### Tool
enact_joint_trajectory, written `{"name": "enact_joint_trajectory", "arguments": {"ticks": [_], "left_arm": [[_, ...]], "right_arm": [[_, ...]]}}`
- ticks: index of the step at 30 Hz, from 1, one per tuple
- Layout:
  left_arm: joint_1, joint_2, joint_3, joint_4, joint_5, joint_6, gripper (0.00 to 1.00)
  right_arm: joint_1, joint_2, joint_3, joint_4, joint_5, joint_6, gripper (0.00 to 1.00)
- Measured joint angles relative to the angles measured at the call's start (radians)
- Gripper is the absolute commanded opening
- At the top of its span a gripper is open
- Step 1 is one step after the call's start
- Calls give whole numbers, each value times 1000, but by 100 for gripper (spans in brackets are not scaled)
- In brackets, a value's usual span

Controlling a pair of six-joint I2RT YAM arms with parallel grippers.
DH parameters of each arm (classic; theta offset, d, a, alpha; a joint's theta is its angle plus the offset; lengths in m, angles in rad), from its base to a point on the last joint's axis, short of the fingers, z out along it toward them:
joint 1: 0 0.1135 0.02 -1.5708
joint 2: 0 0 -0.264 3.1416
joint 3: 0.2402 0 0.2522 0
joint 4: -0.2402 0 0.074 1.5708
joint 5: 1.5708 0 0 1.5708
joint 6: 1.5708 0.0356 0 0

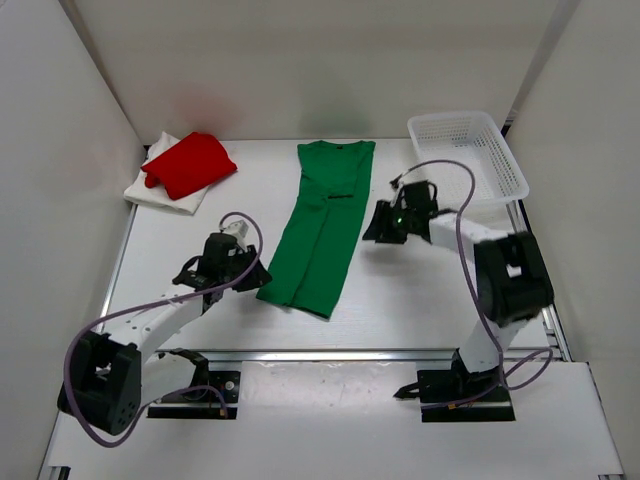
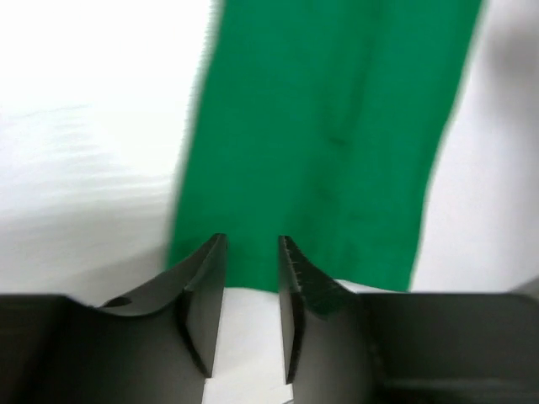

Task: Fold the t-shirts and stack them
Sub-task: Grab the bottom of the folded rectangular tshirt with both arms

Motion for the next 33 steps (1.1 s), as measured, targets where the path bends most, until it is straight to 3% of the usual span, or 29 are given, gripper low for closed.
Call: {"name": "enact_joint_trajectory", "arguments": {"ticks": [2,5,9,15,22,23,25,27,30,33], "left_arm": [[49,-31,-31,-14,-11,5,46],[113,-72,-82,-34,-33,6,44],[128,-88,-126,-46,-64,9,45],[97,-32,-142,-8,-73,6,51],[69,11,-143,80,-64,-5,55],[69,13,-143,88,-59,-5,54],[69,17,-143,93,-50,-8,43],[69,32,-143,97,-46,-10,22],[55,53,-143,106,-40,-18,4],[31,47,-146,109,-38,-26,0]], "right_arm": [[94,-146,-176,55,4,21,43],[256,-323,-401,124,3,66,45],[381,-414,-609,220,-2,171,47],[470,-391,-643,363,16,287,45],[500,-301,-640,493,-13,359,30],[499,-294,-640,501,-16,366,24],[500,-284,-640,510,-19,369,13],[500,-277,-641,510,-21,374,3],[500,-278,-646,505,-18,376,0],[497,-314,-686,505,-12,374,0]]}}
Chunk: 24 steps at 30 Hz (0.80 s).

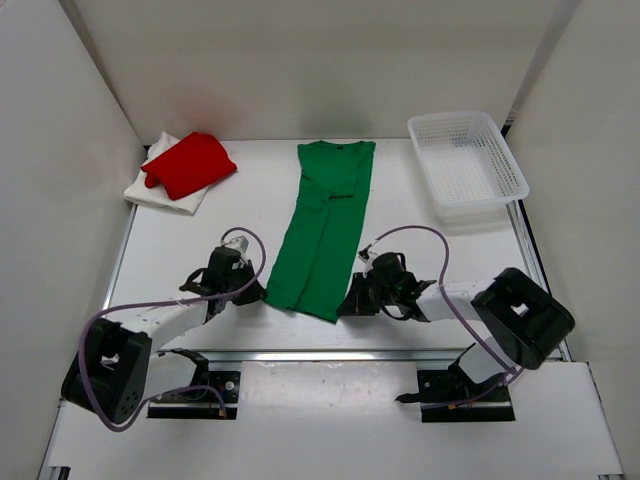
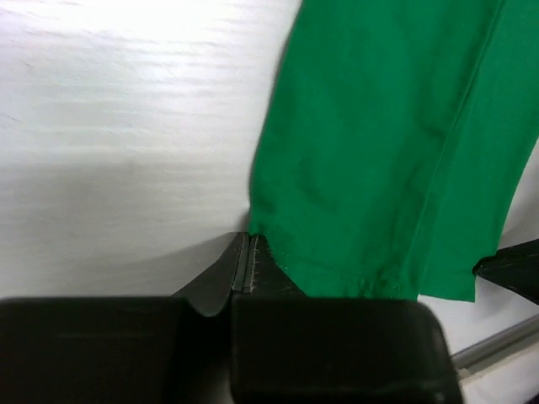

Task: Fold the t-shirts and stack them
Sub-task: Grab the bottom of the folded rectangular tshirt with both arms

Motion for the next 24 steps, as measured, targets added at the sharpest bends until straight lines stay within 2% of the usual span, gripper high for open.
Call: {"name": "enact_joint_trajectory", "arguments": {"ticks": [3,9,13,17,20,24], "left_arm": [[-40,-50,-14,-16,3,-20,0],[-148,-257,-89,-96,24,-90,0],[-209,-399,-142,-190,50,-148,0],[-193,-537,-131,-293,90,-186,0],[-153,-511,-40,-324,114,-186,0],[-133,-313,164,-272,108,-164,0]], "right_arm": [[-14,-96,-67,-30,11,-9,0],[-32,-324,-187,-145,32,-19,0],[43,-480,-242,-233,71,10,0],[93,-602,-248,-318,96,37,0],[8,-618,-206,-375,75,10,0],[-187,-508,-51,-408,23,-84,0]]}}
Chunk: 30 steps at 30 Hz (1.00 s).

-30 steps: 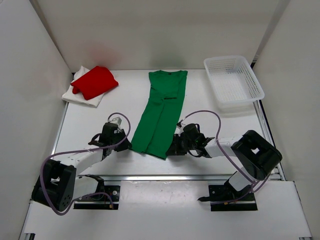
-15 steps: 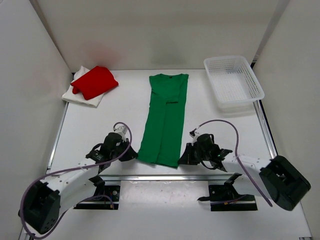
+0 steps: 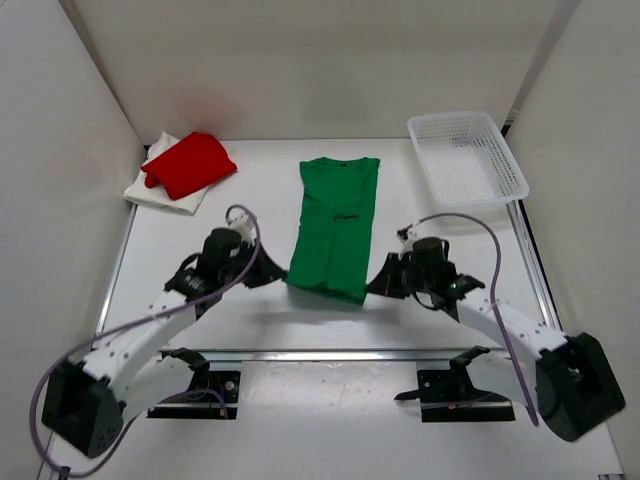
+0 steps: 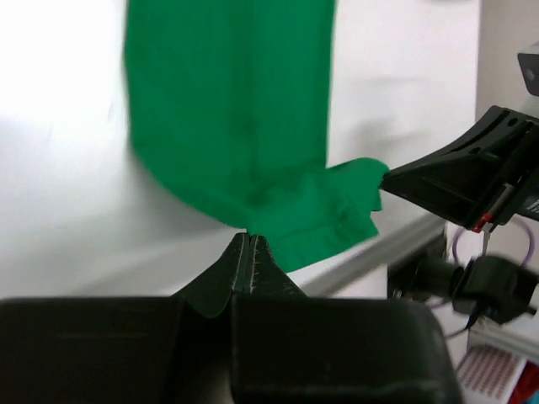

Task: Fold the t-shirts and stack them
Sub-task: Fold the folded rectangular tshirt in 1/3 of the way

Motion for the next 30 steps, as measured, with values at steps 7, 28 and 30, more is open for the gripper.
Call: {"name": "enact_joint_trajectory", "arguments": {"ticks": [7,28,30], "left_arm": [[48,532,387,142,-55,64,0],[126,967,715,215,-105,85,26],[100,877,634,258,-112,89,24]], "right_arm": [[-238,391,334,45,-96,-135,0],[-356,873,745,40,-120,-226,48],[-344,809,708,39,-79,-242,27]]}}
